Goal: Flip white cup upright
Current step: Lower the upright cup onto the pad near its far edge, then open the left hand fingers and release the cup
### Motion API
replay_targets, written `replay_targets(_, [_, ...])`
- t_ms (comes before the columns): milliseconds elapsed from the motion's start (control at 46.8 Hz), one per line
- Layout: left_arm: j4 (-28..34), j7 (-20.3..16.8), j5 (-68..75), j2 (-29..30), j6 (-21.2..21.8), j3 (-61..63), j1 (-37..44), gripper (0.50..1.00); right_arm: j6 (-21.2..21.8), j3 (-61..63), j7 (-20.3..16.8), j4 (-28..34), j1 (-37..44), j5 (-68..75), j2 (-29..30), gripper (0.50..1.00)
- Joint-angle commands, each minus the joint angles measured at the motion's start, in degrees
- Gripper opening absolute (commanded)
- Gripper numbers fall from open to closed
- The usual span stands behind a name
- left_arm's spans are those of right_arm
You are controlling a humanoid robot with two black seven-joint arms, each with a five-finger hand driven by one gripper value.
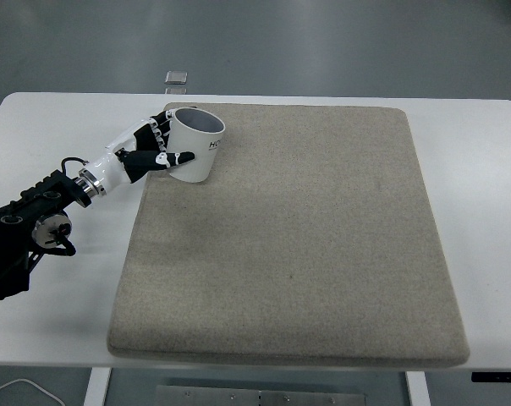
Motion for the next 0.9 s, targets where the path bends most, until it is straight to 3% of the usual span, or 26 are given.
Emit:
replay_targets(0, [0.05,0.0,0.05,0.16,-0.01,-0.1,-0.01,0.583,0.0,0.0,0.0,0.0,0.0,0.0,0.0,0.93])
replay_targets(427, [0.05,0.0,0.05,-0.72,-0.01,-0.1,0.34,0.626,0.0,0.0,0.0,0.0,0.0,0.0,0.0,0.93])
replay_targets(876, [1.98,0.0,0.14,-2.57,3.44,-0.01,0.43,0.761,0.0,0.08,0.0,0.0,0.0,0.0,0.0,0.93])
